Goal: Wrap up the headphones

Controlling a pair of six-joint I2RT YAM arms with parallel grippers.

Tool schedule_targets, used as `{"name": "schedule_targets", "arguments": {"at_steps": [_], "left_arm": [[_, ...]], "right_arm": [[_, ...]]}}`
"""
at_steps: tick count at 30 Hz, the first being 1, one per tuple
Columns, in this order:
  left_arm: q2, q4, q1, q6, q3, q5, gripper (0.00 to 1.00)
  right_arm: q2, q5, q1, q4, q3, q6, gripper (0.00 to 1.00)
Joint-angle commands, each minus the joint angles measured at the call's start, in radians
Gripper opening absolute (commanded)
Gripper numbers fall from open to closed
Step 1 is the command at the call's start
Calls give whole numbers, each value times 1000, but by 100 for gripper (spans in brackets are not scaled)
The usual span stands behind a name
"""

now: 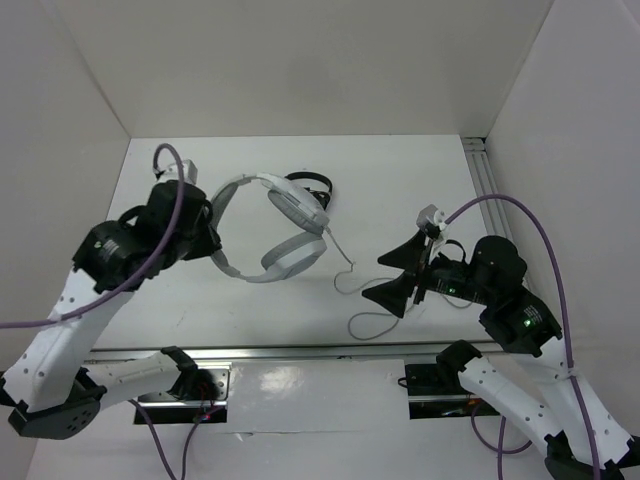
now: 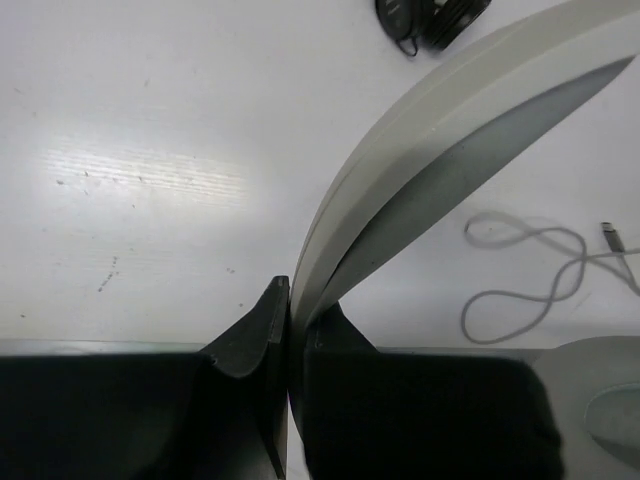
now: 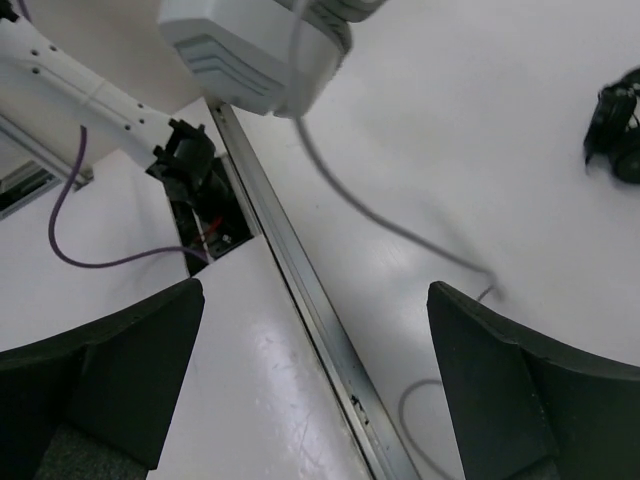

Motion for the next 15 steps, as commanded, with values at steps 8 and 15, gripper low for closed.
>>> {"name": "schedule_targets", "arguments": {"at_steps": [8, 15], "left_arm": [[69, -198, 19, 152, 398, 92, 0], [109, -198, 50, 161, 471, 135, 0]], "right_arm": [[41, -112, 1, 461, 1, 26, 100], [80, -235, 1, 679, -164, 164, 99]]}}
